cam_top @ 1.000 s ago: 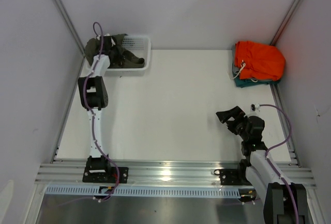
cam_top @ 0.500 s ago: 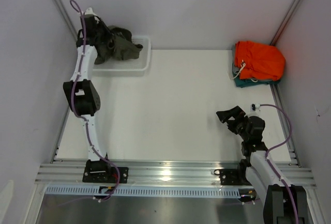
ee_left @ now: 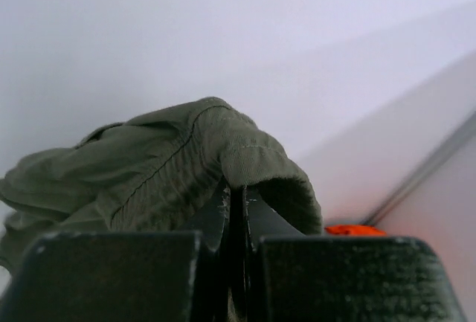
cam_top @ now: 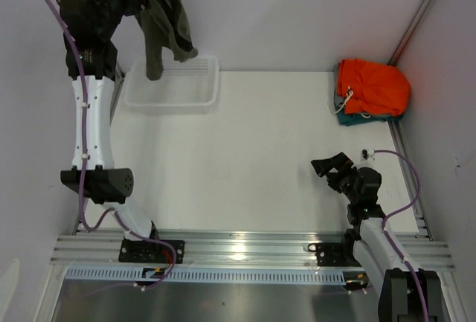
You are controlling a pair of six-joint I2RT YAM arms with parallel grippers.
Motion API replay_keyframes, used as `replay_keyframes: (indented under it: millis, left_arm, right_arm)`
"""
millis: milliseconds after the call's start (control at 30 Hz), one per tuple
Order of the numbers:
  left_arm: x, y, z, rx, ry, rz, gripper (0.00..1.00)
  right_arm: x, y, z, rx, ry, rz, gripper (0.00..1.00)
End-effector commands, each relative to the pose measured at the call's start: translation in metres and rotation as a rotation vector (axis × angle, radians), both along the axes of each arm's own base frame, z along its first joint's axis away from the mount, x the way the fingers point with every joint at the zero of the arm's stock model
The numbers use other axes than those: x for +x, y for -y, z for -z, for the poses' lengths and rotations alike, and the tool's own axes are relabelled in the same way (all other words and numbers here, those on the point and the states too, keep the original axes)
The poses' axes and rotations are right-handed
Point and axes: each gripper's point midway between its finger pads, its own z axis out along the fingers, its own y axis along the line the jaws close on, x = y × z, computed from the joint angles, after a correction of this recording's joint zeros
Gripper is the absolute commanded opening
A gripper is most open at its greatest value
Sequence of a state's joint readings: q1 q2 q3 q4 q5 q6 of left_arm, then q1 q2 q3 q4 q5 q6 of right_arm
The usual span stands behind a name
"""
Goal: Fold and stack the shorts
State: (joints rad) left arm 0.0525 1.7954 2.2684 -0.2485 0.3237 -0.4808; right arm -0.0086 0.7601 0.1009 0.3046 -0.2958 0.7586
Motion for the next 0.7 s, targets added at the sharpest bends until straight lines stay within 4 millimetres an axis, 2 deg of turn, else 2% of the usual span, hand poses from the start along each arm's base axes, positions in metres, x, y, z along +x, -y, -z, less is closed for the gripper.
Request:
replay_keyframes:
  millis: [0,33,67,167,200,267,367,400,467,500,567,600,667]
  left_arm:
    - [-0.096,0.049,-0.096,0.014,0.261,0.160,0.00]
    - [-0.108,0.054,-0.104,0.011,0.285,0.181,0.00]
    - [-0.129,0.058,-0.117,0.010,0.323,0.205,0.00]
    - [-0.159,0.064,-0.134,-0.015,0.375,0.245,0.00]
    - [-0.176,0.066,-0.141,-0.033,0.388,0.269,0.00]
    - [-0.191,0.069,-0.145,-0.049,0.410,0.298,0.00]
    - [-0.211,0.078,-0.135,-0.069,0.383,0.373,0.00]
    - [-0.214,0.083,-0.119,-0.072,0.340,0.402,0.00]
    - [-0.224,0.088,-0.108,-0.075,0.314,0.426,0.00]
    - [-0.228,0.093,-0.087,-0.078,0.294,0.448,0.00]
    - [-0.241,0.097,-0.073,-0.083,0.280,0.465,0.00]
    - [-0.240,0.101,-0.052,-0.087,0.247,0.477,0.00]
    - [-0.261,0.099,-0.032,-0.081,0.240,0.463,0.00]
  right_arm:
    - [0.005,0.001,-0.012,-0.015,0.048,-0.005,0.99]
    - [0.004,0.001,-0.012,-0.015,0.048,-0.006,0.99]
    - [0.004,0.001,-0.013,-0.016,0.050,-0.008,0.99]
    - [0.004,0.000,-0.015,-0.014,0.056,-0.013,0.99]
    - [0.004,0.000,-0.015,-0.015,0.057,-0.013,1.00]
    - [0.004,0.000,-0.017,-0.018,0.064,-0.015,1.00]
    - [0.005,-0.002,-0.023,-0.014,0.088,-0.025,1.00]
    - [0.005,-0.002,-0.026,-0.013,0.099,-0.028,0.99]
    - [0.006,-0.003,-0.027,-0.014,0.102,-0.028,1.00]
    - [0.008,-0.003,-0.028,-0.015,0.099,-0.028,0.99]
    - [0.009,-0.005,-0.032,-0.011,0.104,-0.033,0.98]
    - [0.012,-0.004,-0.032,-0.007,0.092,-0.030,0.98]
    - [0.020,-0.014,-0.057,0.016,0.113,-0.070,0.96]
